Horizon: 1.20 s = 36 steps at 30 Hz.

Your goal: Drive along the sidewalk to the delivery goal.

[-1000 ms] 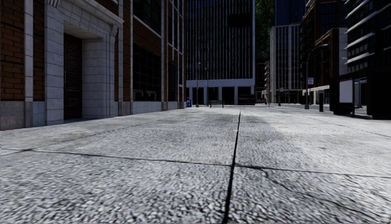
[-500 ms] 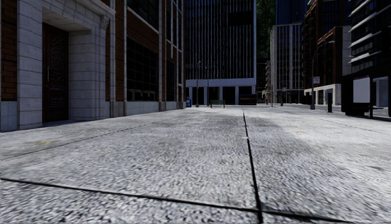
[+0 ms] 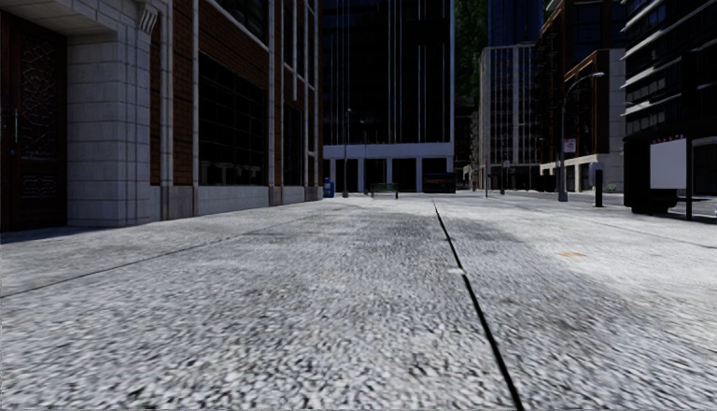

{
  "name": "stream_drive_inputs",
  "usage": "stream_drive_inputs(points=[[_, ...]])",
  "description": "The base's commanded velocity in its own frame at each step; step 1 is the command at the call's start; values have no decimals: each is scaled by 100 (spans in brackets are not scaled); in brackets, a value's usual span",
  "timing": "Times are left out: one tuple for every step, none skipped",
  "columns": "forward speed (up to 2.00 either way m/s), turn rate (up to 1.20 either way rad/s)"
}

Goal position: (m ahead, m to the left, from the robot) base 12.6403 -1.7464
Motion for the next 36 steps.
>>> stream_drive_inputs(points=[[200, -26], [200, -26], [200, -26], [200, -26], [200, -26], [200, -26], [200, -26], [200, -26], [200, -26], [200, -24], [200, -2], [200, 0], [200, 0], [200, 0], [200, 0], [200, 0], [200, 0], [200, 0], [200, 0], [200, 0], [200, 0], [200, 0], [200, 0], [200, 0], [200, -1], [200, -5], [200, -8], [200, -8], [200, -9], [200, -10], [200, -10], [200, -11], [200, -12], [200, -13], [200, -14], [200, -15]])
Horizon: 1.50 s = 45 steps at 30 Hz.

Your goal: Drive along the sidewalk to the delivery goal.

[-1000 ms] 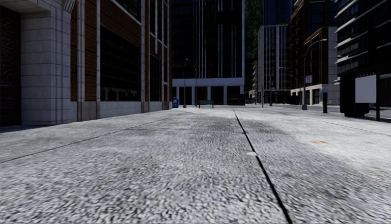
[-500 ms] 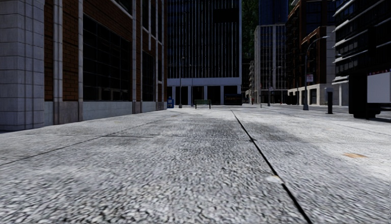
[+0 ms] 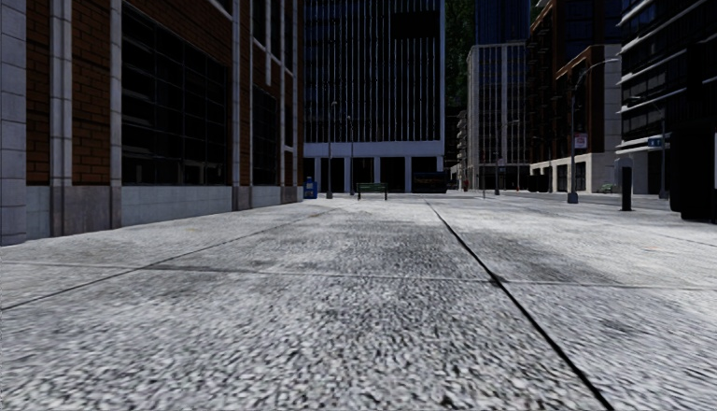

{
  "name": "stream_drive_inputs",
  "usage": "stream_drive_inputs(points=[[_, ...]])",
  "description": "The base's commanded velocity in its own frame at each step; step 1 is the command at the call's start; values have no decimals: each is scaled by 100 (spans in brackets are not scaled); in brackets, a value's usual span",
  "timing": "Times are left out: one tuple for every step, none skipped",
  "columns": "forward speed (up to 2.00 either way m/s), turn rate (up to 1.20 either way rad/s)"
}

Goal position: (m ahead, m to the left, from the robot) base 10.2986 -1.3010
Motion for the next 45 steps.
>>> stream_drive_inputs(points=[[200, -21], [200, -25], [200, -25], [200, -25], [200, -25], [200, -21], [200, -16], [200, -13], [200, -2], [200, 0], [200, 0], [200, 0], [200, 0], [200, 0], [200, 0], [200, 0], [200, 0], [200, 0], [200, 0], [200, 0], [200, 0], [200, 0], [200, 0], [200, 0], [200, 0], [200, -2], [200, -11], [200, -14], [200, -14], [200, -14], [200, -17], [200, -20], [200, -23], [200, -24], [200, -24], [200, -25], [200, -25], [200, -25], [200, -28], [200, -29], [200, -29], [200, -29], [200, -29], [200, -29], [200, -30]])
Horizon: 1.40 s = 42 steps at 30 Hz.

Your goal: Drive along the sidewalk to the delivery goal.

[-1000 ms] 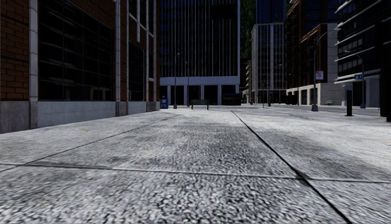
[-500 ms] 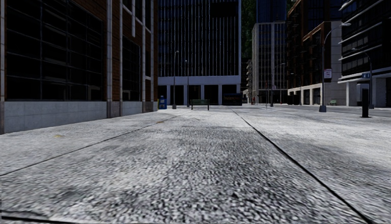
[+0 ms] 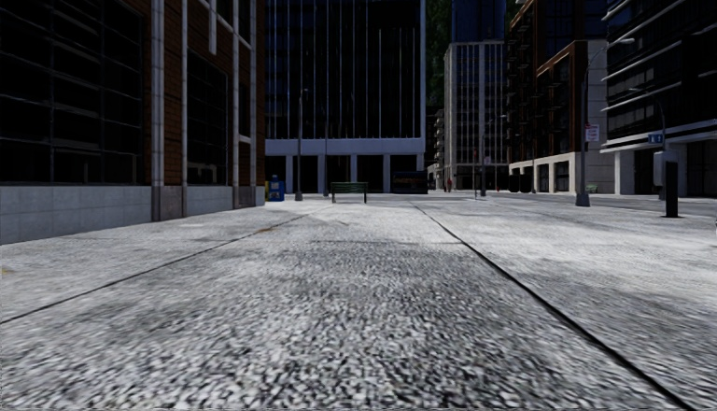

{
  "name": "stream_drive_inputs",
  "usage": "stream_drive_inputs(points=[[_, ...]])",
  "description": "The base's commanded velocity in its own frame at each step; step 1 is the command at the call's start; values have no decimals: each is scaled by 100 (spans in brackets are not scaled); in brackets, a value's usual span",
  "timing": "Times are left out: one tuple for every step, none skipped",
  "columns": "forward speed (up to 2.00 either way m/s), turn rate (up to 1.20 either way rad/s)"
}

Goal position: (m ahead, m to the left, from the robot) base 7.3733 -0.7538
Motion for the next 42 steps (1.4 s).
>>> stream_drive_inputs(points=[[200, -30], [200, -30], [200, -30], [200, -30], [200, -30], [200, -30], [200, -30], [200, -30], [200, -30], [200, -30], [200, -30], [200, -30], [200, -23], [200, -4], [200, 0], [200, 0], [200, 0], [200, 0], [200, 0], [200, 0], [200, 0], [200, 0], [200, 0], [200, 0], [200, 0], [200, 0], [200, 0], [200, 0], [200, 0], [200, 0], [200, 0], [200, 0], [200, 0], [200, 0], [200, 0], [200, 0], [200, 0], [200, 0], [200, 0], [200, 0], [200, 0], [200, 0]])
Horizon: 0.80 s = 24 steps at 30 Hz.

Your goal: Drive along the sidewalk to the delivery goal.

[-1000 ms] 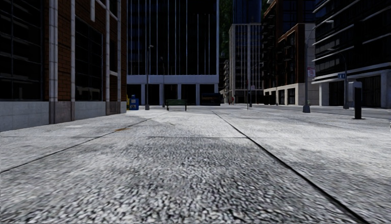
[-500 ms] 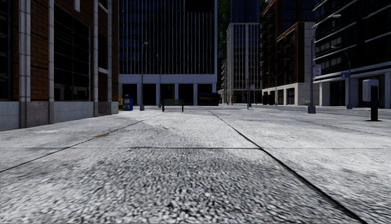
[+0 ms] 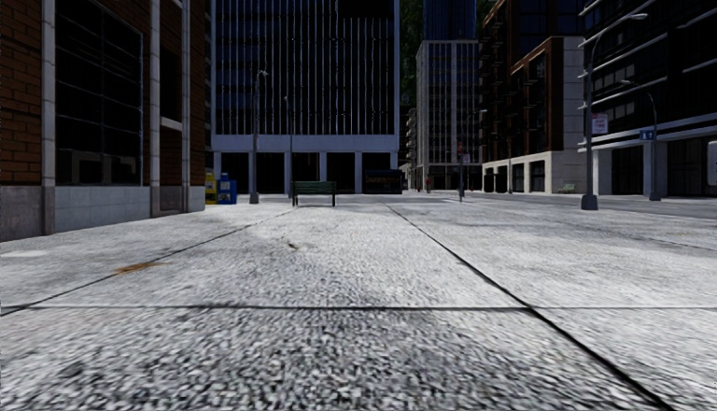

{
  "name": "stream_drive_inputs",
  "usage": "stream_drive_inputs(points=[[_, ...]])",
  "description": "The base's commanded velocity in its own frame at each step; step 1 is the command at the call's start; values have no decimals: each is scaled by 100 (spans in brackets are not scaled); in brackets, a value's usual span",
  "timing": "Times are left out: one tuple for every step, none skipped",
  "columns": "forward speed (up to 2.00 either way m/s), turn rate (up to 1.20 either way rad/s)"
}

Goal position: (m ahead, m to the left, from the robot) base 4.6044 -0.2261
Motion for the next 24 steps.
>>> stream_drive_inputs(points=[[200, 0], [200, 0], [200, 0], [200, 0], [200, 0], [200, 0], [200, 0], [200, 0], [200, 0], [200, 0], [200, 0], [200, 0], [200, 0], [200, 0], [200, 0], [200, 0], [200, 0], [200, 0], [200, 0], [200, 0], [200, 0], [200, 0], [200, 0], [200, 0]])
